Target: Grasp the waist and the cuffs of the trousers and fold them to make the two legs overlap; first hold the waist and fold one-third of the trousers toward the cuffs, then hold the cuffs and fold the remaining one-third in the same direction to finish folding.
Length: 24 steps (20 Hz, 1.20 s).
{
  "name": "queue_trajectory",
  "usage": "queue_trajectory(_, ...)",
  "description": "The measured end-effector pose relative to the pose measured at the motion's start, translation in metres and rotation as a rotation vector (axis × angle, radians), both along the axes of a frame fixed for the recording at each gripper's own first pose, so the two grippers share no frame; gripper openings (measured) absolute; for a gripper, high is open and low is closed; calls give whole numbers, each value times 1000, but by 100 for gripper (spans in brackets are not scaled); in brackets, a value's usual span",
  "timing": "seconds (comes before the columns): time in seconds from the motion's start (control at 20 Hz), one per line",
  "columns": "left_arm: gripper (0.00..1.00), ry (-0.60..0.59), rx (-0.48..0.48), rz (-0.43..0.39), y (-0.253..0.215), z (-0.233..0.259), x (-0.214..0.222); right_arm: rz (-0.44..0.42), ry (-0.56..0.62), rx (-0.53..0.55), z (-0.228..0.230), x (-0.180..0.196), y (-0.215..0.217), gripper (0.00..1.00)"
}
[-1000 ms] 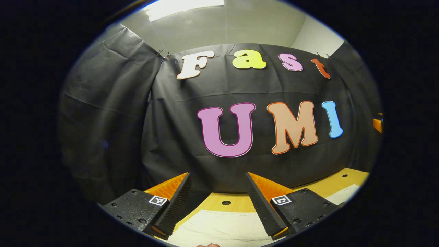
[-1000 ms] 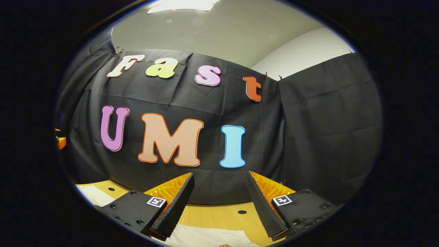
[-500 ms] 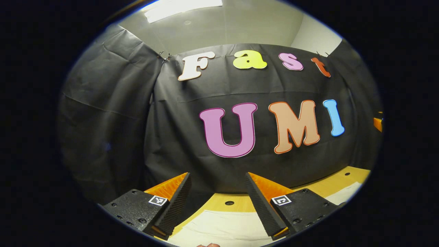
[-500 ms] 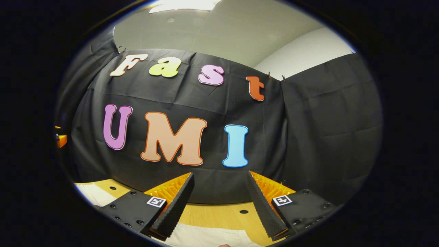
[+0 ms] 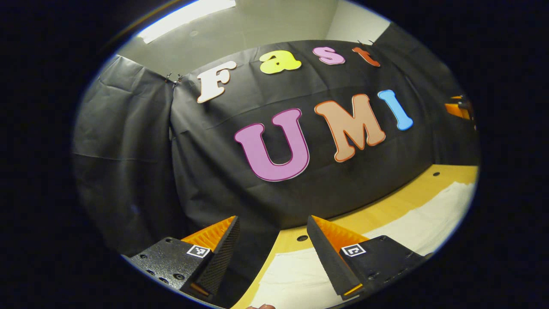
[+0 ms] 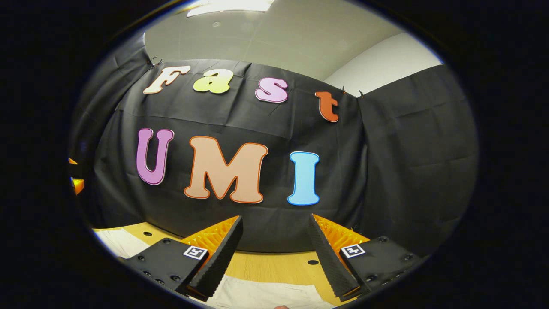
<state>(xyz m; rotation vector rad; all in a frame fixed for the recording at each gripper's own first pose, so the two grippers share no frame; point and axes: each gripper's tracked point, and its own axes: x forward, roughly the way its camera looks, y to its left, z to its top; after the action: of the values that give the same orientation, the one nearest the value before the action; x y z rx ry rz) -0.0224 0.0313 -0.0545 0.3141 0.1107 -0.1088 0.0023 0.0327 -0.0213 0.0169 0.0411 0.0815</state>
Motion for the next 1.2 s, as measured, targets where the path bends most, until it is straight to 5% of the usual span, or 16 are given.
queue_trajectory(0.5, 96, 209, 481, -209, 25, -117, -72, 13, 39, 38, -24, 1, 7, 97)
queue_trajectory(1.2, 97, 553, 804, -543, 55, -238, -166, 9, 71, 5, -43, -6, 1, 97)
